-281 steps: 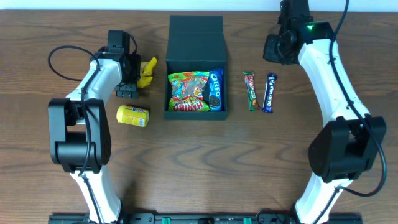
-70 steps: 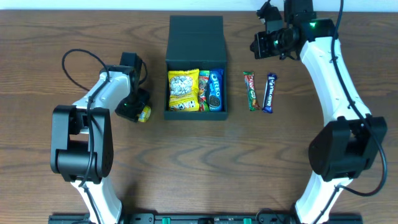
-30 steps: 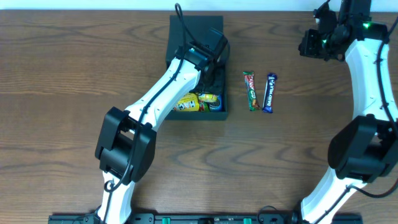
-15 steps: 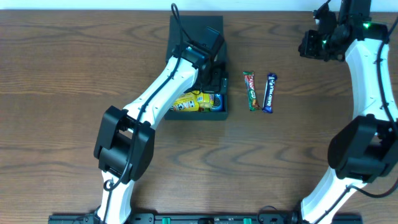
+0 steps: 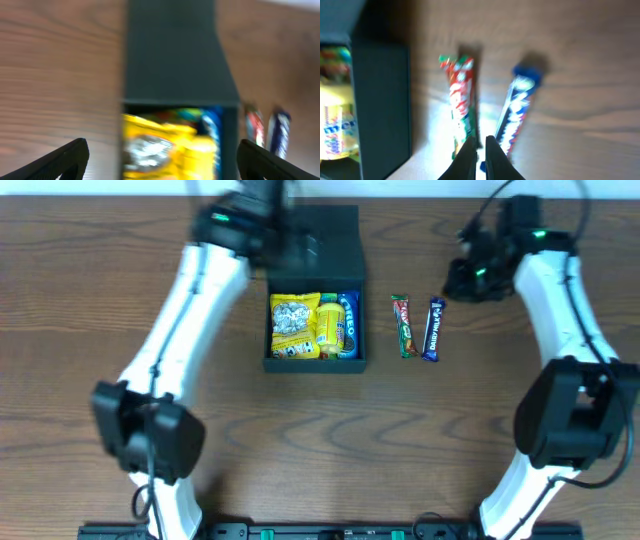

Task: Pack container
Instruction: 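Carry the Mentos tube into the box and release it, then lower the right gripper onto the blue Dairy Milk bar and grasp it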

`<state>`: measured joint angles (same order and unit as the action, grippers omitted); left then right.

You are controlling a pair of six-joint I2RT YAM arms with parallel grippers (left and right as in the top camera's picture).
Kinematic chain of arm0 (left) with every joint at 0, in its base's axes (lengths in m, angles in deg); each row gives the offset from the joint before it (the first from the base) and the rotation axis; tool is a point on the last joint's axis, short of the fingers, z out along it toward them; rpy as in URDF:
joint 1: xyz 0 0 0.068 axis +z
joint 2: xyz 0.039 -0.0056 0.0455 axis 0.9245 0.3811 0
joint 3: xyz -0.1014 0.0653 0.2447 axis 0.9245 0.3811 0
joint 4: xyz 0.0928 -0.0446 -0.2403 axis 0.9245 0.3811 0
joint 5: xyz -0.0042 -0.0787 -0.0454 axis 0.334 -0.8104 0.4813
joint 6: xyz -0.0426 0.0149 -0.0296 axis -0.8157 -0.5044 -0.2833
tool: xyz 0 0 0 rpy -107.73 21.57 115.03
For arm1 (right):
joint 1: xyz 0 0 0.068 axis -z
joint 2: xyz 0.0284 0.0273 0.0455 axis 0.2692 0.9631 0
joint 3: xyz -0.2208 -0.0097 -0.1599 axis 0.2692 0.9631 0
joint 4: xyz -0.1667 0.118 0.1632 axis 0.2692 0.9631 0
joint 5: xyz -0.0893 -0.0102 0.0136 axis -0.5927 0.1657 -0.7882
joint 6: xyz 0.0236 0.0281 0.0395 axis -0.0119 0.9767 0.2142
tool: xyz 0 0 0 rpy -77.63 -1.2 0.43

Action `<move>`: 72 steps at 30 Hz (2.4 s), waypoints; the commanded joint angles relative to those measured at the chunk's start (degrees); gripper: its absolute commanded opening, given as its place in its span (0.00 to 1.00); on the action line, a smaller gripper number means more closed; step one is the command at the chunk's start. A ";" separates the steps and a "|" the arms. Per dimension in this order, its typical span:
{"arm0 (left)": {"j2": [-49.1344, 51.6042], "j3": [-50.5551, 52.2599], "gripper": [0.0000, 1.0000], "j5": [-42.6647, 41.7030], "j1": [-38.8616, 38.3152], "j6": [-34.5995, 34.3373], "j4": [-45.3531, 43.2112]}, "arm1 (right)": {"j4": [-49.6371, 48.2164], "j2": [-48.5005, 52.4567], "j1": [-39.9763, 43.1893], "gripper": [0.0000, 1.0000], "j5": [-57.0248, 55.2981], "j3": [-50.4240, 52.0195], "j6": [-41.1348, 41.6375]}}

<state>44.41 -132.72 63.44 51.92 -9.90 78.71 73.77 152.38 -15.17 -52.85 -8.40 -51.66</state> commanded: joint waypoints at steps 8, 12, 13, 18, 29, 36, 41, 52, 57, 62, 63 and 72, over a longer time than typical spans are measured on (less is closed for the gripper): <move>0.11 -0.42 0.95 -2.40 9.77 2.47 2.58 | -2.67 0.35 -3.78 0.32 -8.61 9.31 12.31; 0.11 -0.42 0.95 -2.40 9.64 4.24 2.45 | -2.84 0.35 -3.85 0.36 -13.88 9.46 13.88; 0.11 -0.42 0.95 -2.43 9.64 4.24 2.43 | -3.02 0.35 -3.85 0.37 -14.23 9.46 13.88; 0.11 -0.42 0.95 -2.43 9.64 4.24 2.47 | -5.90 0.37 -3.85 0.41 -14.95 11.98 13.88; 0.11 -0.42 0.95 -2.43 9.66 4.22 2.45 | -7.78 0.37 -3.87 0.41 -11.54 15.54 14.95; 0.11 -0.42 0.95 -2.43 9.64 4.22 1.84 | -9.81 0.37 -4.20 0.41 -9.42 18.14 14.93; 0.11 -0.42 0.95 -2.43 9.66 4.22 1.53 | -11.10 0.39 -4.59 0.41 -9.46 18.21 14.88; 0.11 -0.42 0.95 -2.43 9.66 4.22 1.40 | -12.20 0.42 -5.20 0.40 -11.76 19.96 14.73; 0.11 -0.42 0.95 -2.43 9.66 4.22 1.38 | -12.26 0.42 -5.29 0.40 -12.46 20.02 14.75; 0.11 -0.42 0.95 -2.43 9.66 4.22 1.40 | -12.33 0.42 -5.42 0.39 -12.46 20.22 14.75; 0.11 -0.42 0.95 -2.43 9.66 4.22 1.40 | -12.35 0.42 -5.42 0.40 -12.46 20.35 14.86; 0.11 -0.42 0.95 -2.43 9.66 4.22 1.42 | -12.68 1.18 -5.42 0.40 -12.90 20.76 14.91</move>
<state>44.21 -132.87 61.02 61.56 -6.90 80.11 61.25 152.38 -20.04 -64.77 11.91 -37.67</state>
